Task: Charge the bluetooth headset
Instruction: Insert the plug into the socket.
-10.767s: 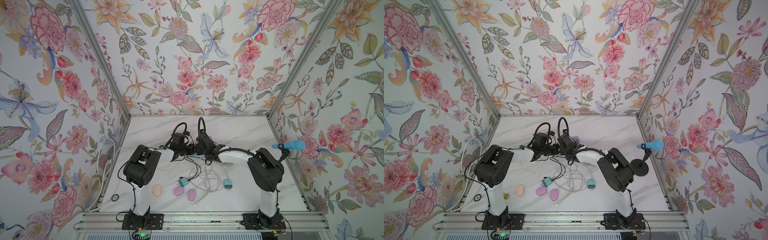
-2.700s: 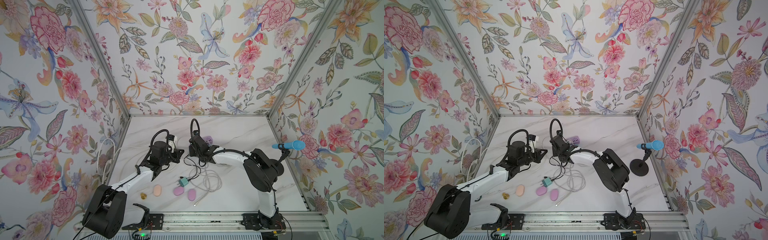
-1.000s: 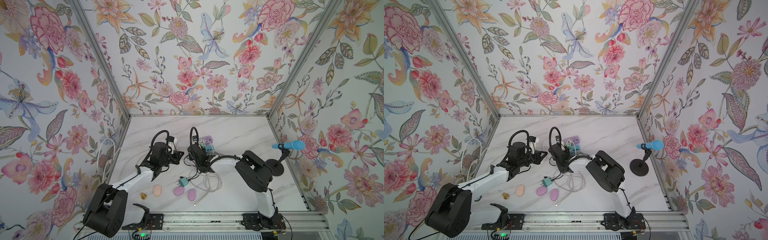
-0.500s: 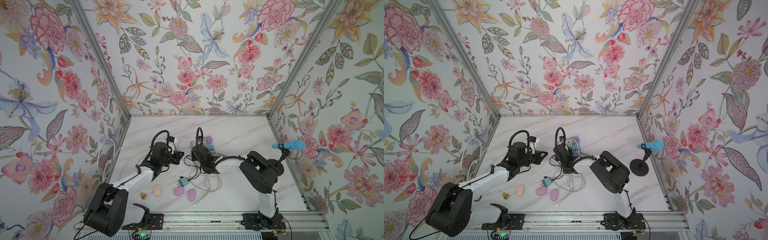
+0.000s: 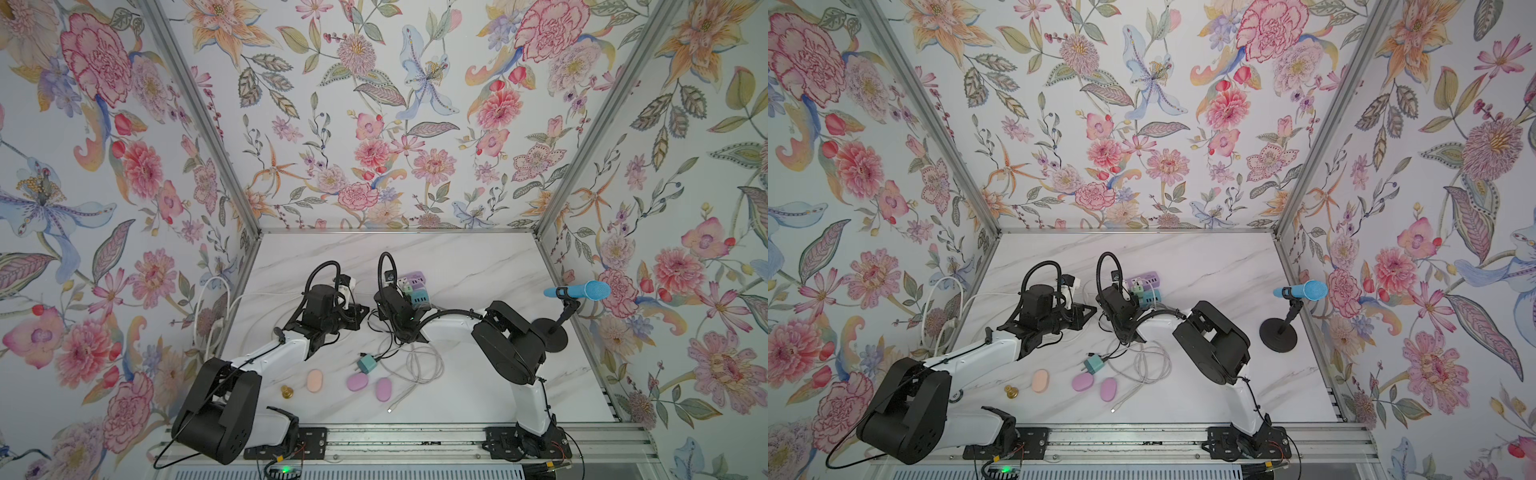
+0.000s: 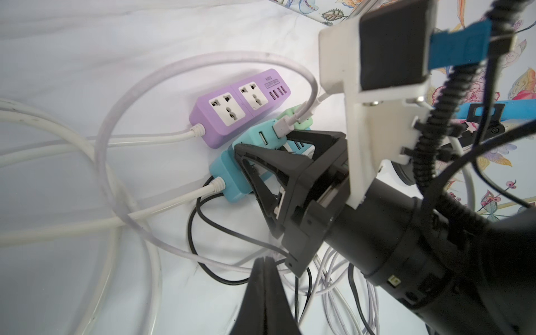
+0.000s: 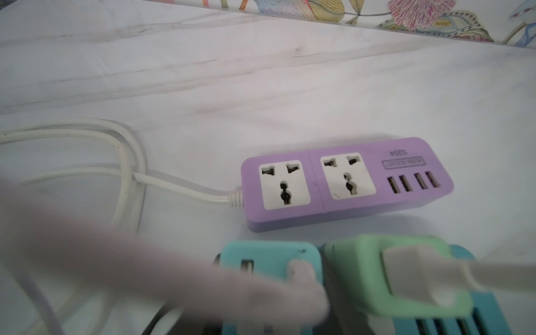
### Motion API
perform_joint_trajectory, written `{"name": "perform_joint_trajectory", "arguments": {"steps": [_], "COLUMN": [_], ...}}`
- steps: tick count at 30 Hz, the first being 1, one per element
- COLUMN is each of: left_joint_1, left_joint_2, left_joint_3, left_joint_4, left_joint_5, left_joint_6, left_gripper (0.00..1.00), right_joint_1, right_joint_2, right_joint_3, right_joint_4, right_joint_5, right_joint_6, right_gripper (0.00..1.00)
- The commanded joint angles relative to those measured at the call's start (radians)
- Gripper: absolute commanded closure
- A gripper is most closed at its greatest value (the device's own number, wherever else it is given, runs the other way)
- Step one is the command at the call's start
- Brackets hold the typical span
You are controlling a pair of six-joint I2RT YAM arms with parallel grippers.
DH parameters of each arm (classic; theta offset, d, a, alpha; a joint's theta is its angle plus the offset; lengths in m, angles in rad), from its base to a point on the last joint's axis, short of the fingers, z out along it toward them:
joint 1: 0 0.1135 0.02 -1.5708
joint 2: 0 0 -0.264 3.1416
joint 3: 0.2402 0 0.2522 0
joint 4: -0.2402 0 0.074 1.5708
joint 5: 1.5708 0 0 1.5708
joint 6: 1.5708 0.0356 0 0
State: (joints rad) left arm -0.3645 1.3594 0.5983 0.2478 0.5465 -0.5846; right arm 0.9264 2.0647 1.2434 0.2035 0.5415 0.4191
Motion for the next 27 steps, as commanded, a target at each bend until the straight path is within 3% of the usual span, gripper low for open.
{"name": "perform_joint_trajectory", "arguments": {"steps": [1, 12, 18, 27], "left_joint_1": [0.008, 0.007, 0.005, 0.006], "left_joint_2": [0.017, 0.118, 0.124, 0.112], "left_joint_3": [0.032, 0.08, 0.101, 0.08], "left_joint_4": [0.008, 0.071, 0.061, 0.071], "left_joint_5": [0.021, 0.019, 0.015, 0.013], "left_joint_6": [-0.009, -0.023, -0.008, -0.006], "left_gripper": [1.0, 1.0, 1.0, 1.0], "right_joint_1": [-0.005, -0.014, 0.028, -0.037], "right_joint_2": [0.117, 0.107, 0.15, 0.129], "right_joint_3": [-0.079, -0.1, -0.032, -0.077], "right_joint_4": [-0.26, -0.256, -0.334, -0.355], "right_joint_5": [-0.165, -0.274, -0.245, -0.284], "right_joint_6": [0.064, 0.148, 0.132, 0.21], "right_gripper": [1.0, 1.0, 1.0, 1.0]}}
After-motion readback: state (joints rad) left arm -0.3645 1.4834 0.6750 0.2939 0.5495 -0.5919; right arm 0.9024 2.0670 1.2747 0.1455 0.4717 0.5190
